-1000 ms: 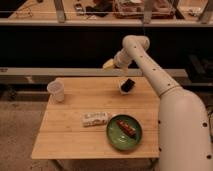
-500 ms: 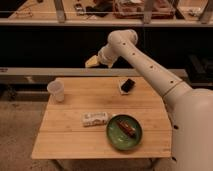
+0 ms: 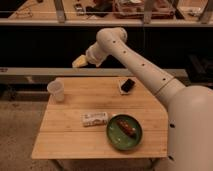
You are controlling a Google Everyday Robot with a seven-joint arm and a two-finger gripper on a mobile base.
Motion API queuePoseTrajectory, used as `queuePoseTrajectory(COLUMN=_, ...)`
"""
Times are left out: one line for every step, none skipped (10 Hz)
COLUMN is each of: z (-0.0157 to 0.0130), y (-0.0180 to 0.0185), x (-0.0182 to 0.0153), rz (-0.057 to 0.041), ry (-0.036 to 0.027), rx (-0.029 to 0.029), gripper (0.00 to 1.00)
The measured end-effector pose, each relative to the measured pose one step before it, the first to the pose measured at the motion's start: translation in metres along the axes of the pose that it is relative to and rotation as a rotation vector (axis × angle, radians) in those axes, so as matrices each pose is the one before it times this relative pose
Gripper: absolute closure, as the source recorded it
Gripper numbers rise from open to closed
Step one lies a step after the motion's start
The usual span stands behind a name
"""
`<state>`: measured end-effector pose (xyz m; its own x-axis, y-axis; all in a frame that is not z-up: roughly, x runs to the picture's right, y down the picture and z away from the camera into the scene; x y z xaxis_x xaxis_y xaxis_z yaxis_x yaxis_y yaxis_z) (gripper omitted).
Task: Pick up the ceramic cup
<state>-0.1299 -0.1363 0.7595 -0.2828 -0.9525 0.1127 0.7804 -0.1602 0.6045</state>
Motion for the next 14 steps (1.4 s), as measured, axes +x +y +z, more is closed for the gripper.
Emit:
queuePoseTrajectory(z=0.00870, y=-0.02097, x=0.00293, rz=-0.02641, ry=-0.00590, rx=0.02512, gripper=0.20)
queuePoseTrajectory(z=0.01454, y=-0.01829, x=0.00182, rz=-0.02260, ry=-0.01567, rx=0.01818, gripper=0.20)
queuePoseTrajectory(z=0.01412, y=-0.00938, x=0.00111, rz=-0.01435, ry=-0.01932, rx=0.00180, gripper=0.20)
queuePoseTrajectory(z=0.02584, y=0.00167, x=-0.00180, rz=0.00252, ry=-0.04301, rx=-0.02841, gripper=0.20)
queuePoseTrajectory(z=0.01270, y=0.00200, x=0.00025, rz=0.00504, ry=-0.02039, rx=-0.01925, gripper=0.20)
queuePoseTrajectory(z=0.01534, y=0.00102, x=0.00053, rz=0.00524, ry=-0.02128, rx=-0.01961, gripper=0.20)
queuePoseTrajectory(z=0.01757, y=-0.00364, x=0.00279, rz=0.01312, ry=-0.01896, rx=-0.00279, gripper=0.20)
queuePoseTrajectory(z=0.01290, y=-0.00382, x=0.00233, rz=0.02126, ry=-0.01187, rx=0.01860, gripper=0.20)
queuePoseTrajectory(z=0.00666, y=-0.00339, x=0.00112, rz=0.01784, ry=-0.00802, rx=0.01777, gripper=0.20)
queuePoseTrajectory(z=0.00147, y=-0.00929, x=-0.00088, rz=0.02082, ry=-0.01140, rx=0.02470, gripper=0.20)
queuePoseTrajectory(z=-0.00344, y=-0.00931, x=-0.00457, rz=0.01118, ry=-0.01215, rx=0.01355, gripper=0.20)
queuePoseTrajectory(z=-0.00573, y=-0.00808, x=-0.00421, rz=0.00409, ry=-0.00728, rx=0.00713, gripper=0.20)
queuePoseTrajectory(z=-0.01123, y=-0.01122, x=-0.00986, rz=0.00351, ry=-0.01315, rx=0.00308, gripper=0.20)
queuePoseTrajectory(z=-0.01942, y=-0.01729, x=-0.01618, rz=0.00434, ry=-0.01709, rx=0.00031, gripper=0.20)
